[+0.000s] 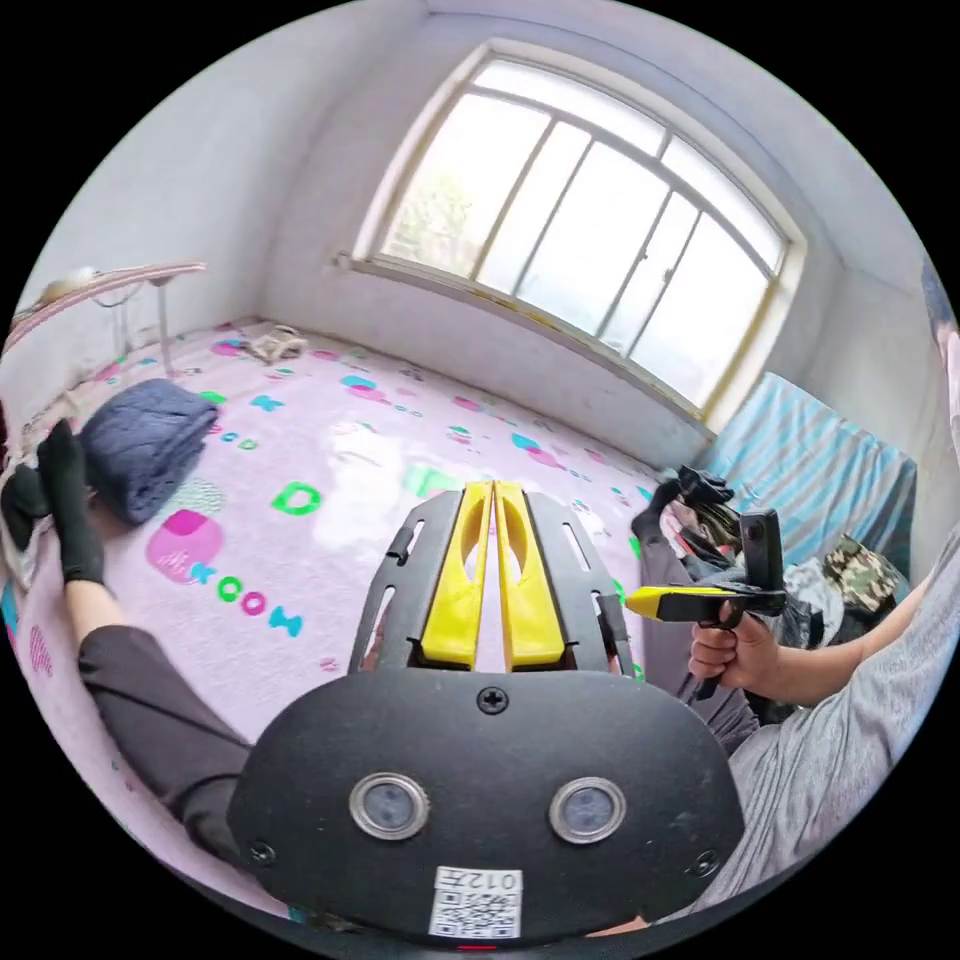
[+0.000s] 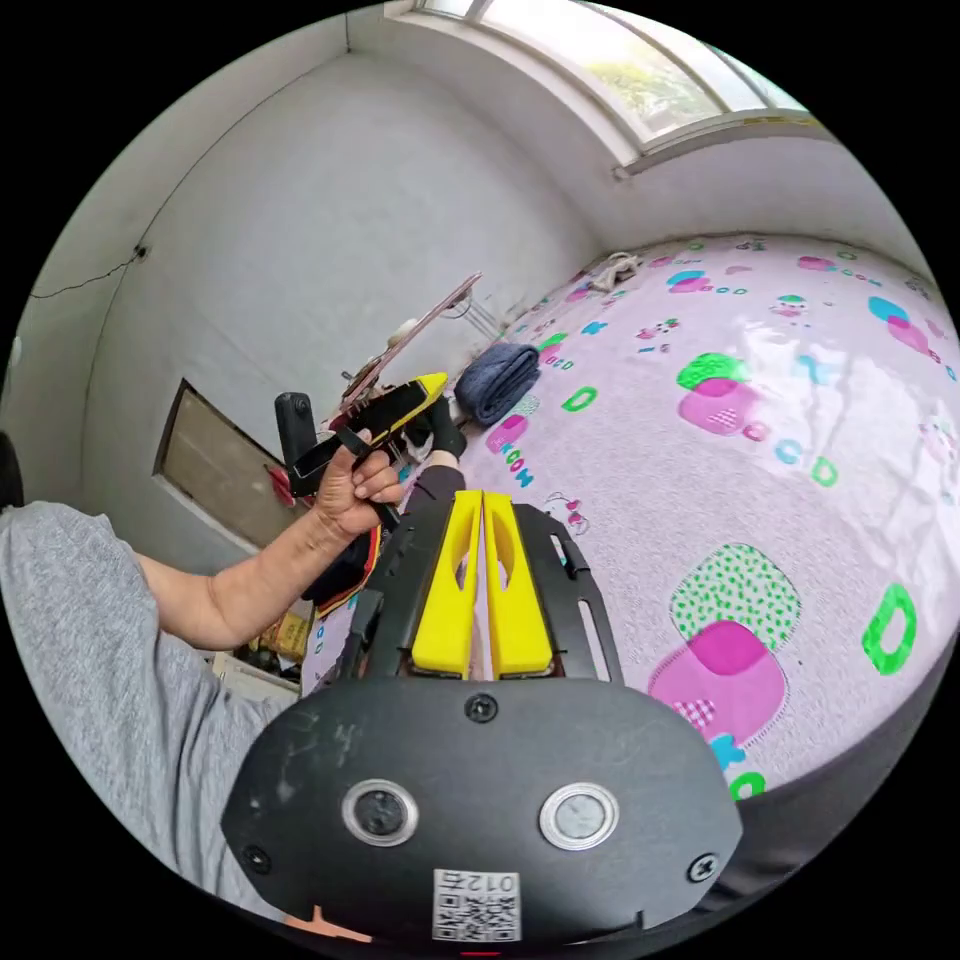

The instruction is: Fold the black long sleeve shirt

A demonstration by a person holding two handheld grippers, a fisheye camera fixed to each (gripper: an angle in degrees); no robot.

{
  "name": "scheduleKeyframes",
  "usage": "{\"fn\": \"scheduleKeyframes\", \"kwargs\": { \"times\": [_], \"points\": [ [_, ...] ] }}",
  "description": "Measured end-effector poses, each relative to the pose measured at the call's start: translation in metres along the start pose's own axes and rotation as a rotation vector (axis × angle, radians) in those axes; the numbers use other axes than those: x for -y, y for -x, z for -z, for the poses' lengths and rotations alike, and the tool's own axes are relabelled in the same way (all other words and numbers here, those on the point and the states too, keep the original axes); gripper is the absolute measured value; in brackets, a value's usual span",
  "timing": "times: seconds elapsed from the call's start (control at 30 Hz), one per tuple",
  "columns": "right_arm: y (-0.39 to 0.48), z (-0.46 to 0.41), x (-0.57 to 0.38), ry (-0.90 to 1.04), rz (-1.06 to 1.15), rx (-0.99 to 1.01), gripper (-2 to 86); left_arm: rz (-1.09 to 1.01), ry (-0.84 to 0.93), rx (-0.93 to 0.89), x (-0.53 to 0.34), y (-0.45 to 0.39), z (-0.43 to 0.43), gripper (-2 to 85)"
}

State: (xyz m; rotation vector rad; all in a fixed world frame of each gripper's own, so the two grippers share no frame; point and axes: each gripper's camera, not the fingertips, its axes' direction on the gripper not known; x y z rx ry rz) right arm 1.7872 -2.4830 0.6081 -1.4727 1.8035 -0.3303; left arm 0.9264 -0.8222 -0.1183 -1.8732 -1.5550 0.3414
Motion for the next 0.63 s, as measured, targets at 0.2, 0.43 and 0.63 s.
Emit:
{"fn": "scheduleKeyframes", "kwargs": {
  "times": [0.2,0.43,0.63],
  "points": [
    [-0.076,0.092,0.091,-0.241,-0.164,-0.351,-0.7,-0.215,0.244,-0.381,0.002,-0.116,-0.162,0.7],
    [-0.142,0.198,0.153,-0.443,-0.437,-0.99,0.1,-0.43,0.481,-0.658,-0.031,-0.254,-0.288,0.8],
    [-0.196,0.217,0.259,-0.467,-0.618,-1.228,7.6,-0.591,0.59,-0.723,-0.064,-0.329,-0.343,1.9]
  ]
}}
